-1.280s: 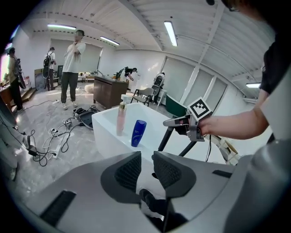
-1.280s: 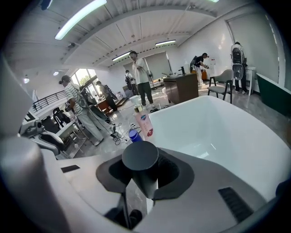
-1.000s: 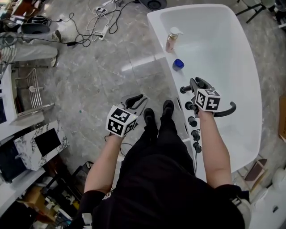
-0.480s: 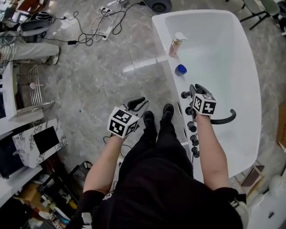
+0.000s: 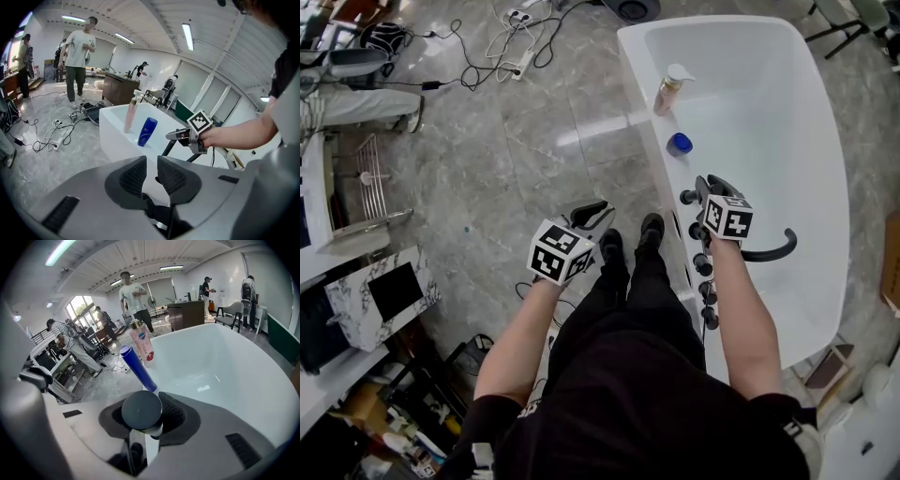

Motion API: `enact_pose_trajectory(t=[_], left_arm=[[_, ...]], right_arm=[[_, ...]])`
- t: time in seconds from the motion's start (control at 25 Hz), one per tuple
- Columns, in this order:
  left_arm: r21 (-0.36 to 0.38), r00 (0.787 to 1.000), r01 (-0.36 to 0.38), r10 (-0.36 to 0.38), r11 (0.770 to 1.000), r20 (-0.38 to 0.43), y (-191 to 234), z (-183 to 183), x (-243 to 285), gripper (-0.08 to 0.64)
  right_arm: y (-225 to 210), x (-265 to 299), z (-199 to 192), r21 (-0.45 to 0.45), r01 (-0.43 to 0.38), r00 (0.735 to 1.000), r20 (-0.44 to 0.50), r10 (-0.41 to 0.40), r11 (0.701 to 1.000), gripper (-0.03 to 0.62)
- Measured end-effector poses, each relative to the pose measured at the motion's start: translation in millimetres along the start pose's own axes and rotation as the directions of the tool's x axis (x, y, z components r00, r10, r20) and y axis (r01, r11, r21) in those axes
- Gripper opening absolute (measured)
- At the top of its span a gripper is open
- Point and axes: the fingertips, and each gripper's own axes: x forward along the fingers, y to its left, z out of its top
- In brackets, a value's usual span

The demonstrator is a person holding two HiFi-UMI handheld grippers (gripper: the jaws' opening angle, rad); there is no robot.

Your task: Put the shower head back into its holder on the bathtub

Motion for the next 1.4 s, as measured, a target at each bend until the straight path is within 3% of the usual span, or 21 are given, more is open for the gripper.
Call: enact_pose_trajectory(t=[0.24, 0.52, 0.88, 1.2, 1.4], left_arm=[[-0.035, 1.000, 0.021, -0.021, 0.999, 0.006, 1.3, -4.3, 14.0, 0.075], [-0.018, 0.999, 0.025, -0.024, 1.000, 0.034, -0.7, 12.1, 4.1, 0.074], [0.003, 0.991, 0.029, -0.029, 1.000, 0.127, -2.1, 47.7, -35.3, 0.067], [0.013, 0.968, -0.002, -0.001, 1.000, 0.250, -2.6, 71.3, -100.0, 0.061], [0.003, 0.948, 0.011, -0.012, 1.000, 0.317, -0.1, 76.2, -132.3, 0.058]], right_arm=[[10.1, 6.4, -7.1, -0.031, -0.028, 0.999, -0.032, 0.027, 0.999, 0.127], [7.9, -13.2, -6.8, 0.100, -0.060, 0.997, -0.031, 0.064, 0.993, 0.157], [30.5, -77.0, 54.3, 0.128, -0.109, 0.985, 0.146, 0.090, 0.986, 0.161], [73.1, -136.8, 81.7, 0.090, -0.116, 0.964, 0.248, 0.091, 0.989, 0.153], [125.6, -183.5, 105.7, -0.014, -0.161, 0.927, 0.340, 0.156, 0.987, 0.089]])
